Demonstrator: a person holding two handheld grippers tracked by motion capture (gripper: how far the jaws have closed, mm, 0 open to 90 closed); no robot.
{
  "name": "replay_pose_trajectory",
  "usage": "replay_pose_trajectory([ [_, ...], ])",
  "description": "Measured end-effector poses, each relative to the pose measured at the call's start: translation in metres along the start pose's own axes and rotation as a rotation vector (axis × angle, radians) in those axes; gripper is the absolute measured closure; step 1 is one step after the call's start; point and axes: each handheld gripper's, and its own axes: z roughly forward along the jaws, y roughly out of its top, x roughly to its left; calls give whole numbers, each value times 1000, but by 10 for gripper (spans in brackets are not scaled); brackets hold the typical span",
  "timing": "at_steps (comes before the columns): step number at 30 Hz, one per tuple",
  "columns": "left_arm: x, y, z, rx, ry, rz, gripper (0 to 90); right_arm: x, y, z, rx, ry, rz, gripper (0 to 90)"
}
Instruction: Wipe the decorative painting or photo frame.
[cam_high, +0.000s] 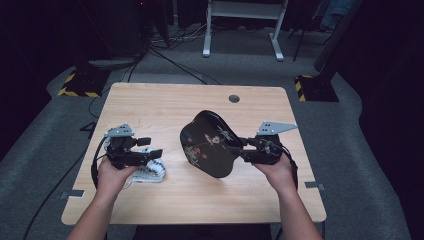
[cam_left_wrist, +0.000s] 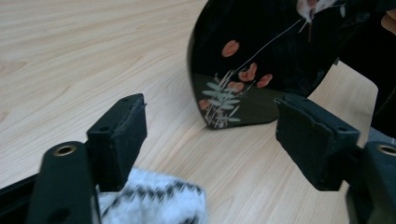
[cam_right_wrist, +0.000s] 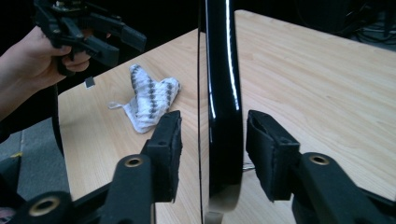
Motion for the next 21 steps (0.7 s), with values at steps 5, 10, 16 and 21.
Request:
replay_pose_trajectory([
  [5,-14,7,13,-9,32,41,171,4,1,-10,-12,-45,-4,511],
  [10,-22,11,27,-1,48,66,162,9,0,-15,2,-76,-8,510],
  [16,-21,12,41,-45,107,68,152,15,-2,-18,26,-134,-6,519],
  [21,-16,13,56,-6,103,66,157,18,-2,-21,37,-152,2,541],
])
